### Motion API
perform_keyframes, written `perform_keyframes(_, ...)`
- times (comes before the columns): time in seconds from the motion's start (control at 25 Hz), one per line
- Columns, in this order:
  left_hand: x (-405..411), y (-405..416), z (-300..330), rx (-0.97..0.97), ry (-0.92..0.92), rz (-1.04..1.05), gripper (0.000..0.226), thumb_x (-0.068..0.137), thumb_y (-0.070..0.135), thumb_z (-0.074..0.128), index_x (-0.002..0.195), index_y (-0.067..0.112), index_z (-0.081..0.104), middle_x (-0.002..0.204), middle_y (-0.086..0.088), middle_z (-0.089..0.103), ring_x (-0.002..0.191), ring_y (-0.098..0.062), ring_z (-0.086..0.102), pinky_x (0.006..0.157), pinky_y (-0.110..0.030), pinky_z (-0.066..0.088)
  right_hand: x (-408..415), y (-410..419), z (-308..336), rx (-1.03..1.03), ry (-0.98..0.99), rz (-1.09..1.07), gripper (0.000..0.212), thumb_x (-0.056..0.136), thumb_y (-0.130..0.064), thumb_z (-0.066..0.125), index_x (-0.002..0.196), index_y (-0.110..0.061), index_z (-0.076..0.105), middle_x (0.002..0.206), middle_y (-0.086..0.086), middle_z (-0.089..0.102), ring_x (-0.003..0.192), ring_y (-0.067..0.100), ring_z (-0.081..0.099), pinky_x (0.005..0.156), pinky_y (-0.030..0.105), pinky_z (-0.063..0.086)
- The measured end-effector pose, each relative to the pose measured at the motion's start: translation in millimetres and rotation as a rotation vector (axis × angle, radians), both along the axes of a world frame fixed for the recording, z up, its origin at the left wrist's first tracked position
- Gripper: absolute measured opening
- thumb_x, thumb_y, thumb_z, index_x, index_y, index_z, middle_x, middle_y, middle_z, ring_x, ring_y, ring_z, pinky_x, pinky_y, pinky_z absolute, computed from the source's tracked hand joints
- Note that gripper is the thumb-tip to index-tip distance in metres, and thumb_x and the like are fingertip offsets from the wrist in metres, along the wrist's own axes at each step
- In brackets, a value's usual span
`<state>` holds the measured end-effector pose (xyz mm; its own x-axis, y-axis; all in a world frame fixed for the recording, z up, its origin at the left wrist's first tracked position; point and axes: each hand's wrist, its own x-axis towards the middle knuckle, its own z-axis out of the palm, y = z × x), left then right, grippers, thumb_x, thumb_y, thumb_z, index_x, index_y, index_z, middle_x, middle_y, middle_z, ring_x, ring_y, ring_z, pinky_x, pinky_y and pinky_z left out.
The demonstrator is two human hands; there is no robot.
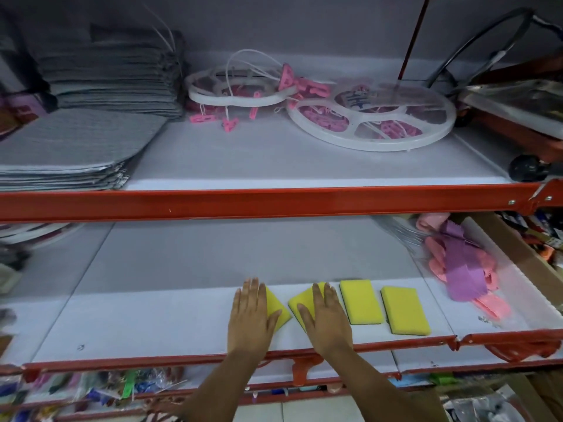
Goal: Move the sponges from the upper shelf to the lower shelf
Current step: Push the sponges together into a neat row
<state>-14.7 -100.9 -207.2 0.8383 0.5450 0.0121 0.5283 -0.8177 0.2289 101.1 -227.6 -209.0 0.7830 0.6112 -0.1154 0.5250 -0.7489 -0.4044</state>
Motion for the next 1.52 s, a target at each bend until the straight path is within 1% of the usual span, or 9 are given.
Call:
perform_keyframes(0.08, 5.5, 7.1, -1.5, 0.037, 0.039, 0.0, 0.064, 0.098, 0.051, 0.026, 0.141, 0.005, 0.035, 0.153, -0.015, 0.028, 0.142, -0.028, 0.02, 0.117, -0.035, 0.004, 3.8, 5.4, 2.0, -0.067, 0.056, -0.015, 0.118, 0.057, -0.082, -0.023, 0.15, -0.016, 0.007, 0.16, 0.009, 0.005, 0.148, 0.022, 0.006, 0.119, 0.035, 0.018)
perform_keyframes(0.12, 4.6, 12.3, -2.5, -0.01, 0.08, 0.005, 0.061, 0.098, 0.05, 0.031, 0.143, 0.009, 0.032, 0.155, -0.012, 0.024, 0.143, -0.026, 0.018, 0.117, -0.035, 0.011, 4.3, 6.4, 2.2, -0.096, 0.082, -0.008, 0.103, 0.071, -0.08, -0.008, 0.15, -0.014, 0.007, 0.161, 0.009, 0.005, 0.148, 0.022, 0.005, 0.12, 0.035, 0.018)
perform_keyframes(0.2, -3.4, 27.4, -8.0, -0.018, 0.041, 0.024, 0.055, 0.096, 0.048, 0.041, 0.137, 0.012, 0.043, 0.147, -0.012, 0.039, 0.135, -0.027, 0.034, 0.109, -0.037, 0.031, 6.0, 7.5, 2.4, -0.134, 0.1, 0.024, 0.077, 0.092, -0.061, 0.026, 0.149, -0.012, 0.007, 0.161, 0.008, 0.004, 0.148, 0.022, 0.004, 0.12, 0.035, 0.017)
perform_keyframes(0.24, -9.7, 37.1, -8.3, -0.01, 0.026, 0.026, 0.054, 0.095, 0.048, 0.043, 0.136, 0.013, 0.047, 0.145, -0.011, 0.043, 0.131, -0.026, 0.04, 0.105, -0.037, 0.036, 7.8, 7.9, 2.1, -0.13, 0.109, 0.049, 0.073, 0.095, -0.053, 0.034, 0.149, -0.012, 0.007, 0.161, 0.008, 0.003, 0.148, 0.022, 0.004, 0.121, 0.035, 0.017)
perform_keyframes(0.4, -33.2, 69.9, -6.0, -0.06, 0.209, -0.092, 0.055, 0.098, 0.045, 0.039, 0.147, 0.025, 0.027, 0.157, 0.0, 0.018, 0.142, -0.018, 0.02, 0.112, -0.033, 0.024, 19.1, 13.2, 9.3, -0.132, 0.227, 0.24, 0.079, 0.093, -0.04, 0.051, 0.15, -0.012, 0.003, 0.161, 0.005, 0.001, 0.148, 0.019, 0.002, 0.12, 0.032, 0.013)
perform_keyframes(0.52, -43.0, 75.6, -5.2, -0.137, 0.186, -0.111, 0.054, 0.098, 0.04, 0.043, 0.147, 0.028, 0.025, 0.158, 0.004, 0.012, 0.144, -0.014, 0.014, 0.116, -0.033, 0.017, 21.9, 21.7, 16.5, -0.18, 0.314, 0.397, 0.079, 0.09, -0.031, 0.059, 0.15, -0.018, 0.009, 0.161, 0.0, 0.001, 0.148, 0.014, 0.001, 0.12, 0.031, 0.012)
perform_keyframes(0.76, -61.7, 65.5, -7.2, -0.255, 0.169, -0.11, 0.056, 0.094, 0.036, 0.054, 0.145, 0.032, 0.03, 0.157, 0.01, 0.014, 0.143, -0.008, 0.013, 0.118, -0.035, 0.011, 11.5, 34.3, 21.3, -0.207, 0.357, 0.539, 0.078, 0.086, -0.018, 0.065, 0.148, -0.021, 0.02, 0.161, -0.004, 0.003, 0.147, 0.01, 0.001, 0.119, 0.03, 0.014)
perform_keyframes(1.32, -65.3, 54.6, -3.4, -0.261, 0.177, -0.094, 0.055, 0.097, 0.032, 0.049, 0.147, 0.031, 0.025, 0.158, 0.008, 0.01, 0.144, -0.01, 0.01, 0.117, -0.032, 0.009, -21.2, 50.8, 20.3, -0.189, 0.32, 0.635, 0.08, 0.083, -0.018, 0.068, 0.148, -0.02, 0.022, 0.161, -0.003, 0.006, 0.147, 0.012, 0.004, 0.118, 0.03, 0.014)
perform_keyframes(1.52, -61.9, 54.1, 0.8, -0.312, 0.178, -0.075, 0.057, 0.096, 0.03, 0.052, 0.146, 0.031, 0.026, 0.158, 0.009, 0.012, 0.143, -0.01, 0.013, 0.113, -0.028, 0.024, -24.7, 54.5, 17.5, -0.209, 0.296, 0.651, 0.08, 0.084, -0.018, 0.068, 0.148, -0.02, 0.021, 0.161, -0.003, 0.005, 0.147, 0.013, 0.003, 0.119, 0.034, 0.016)
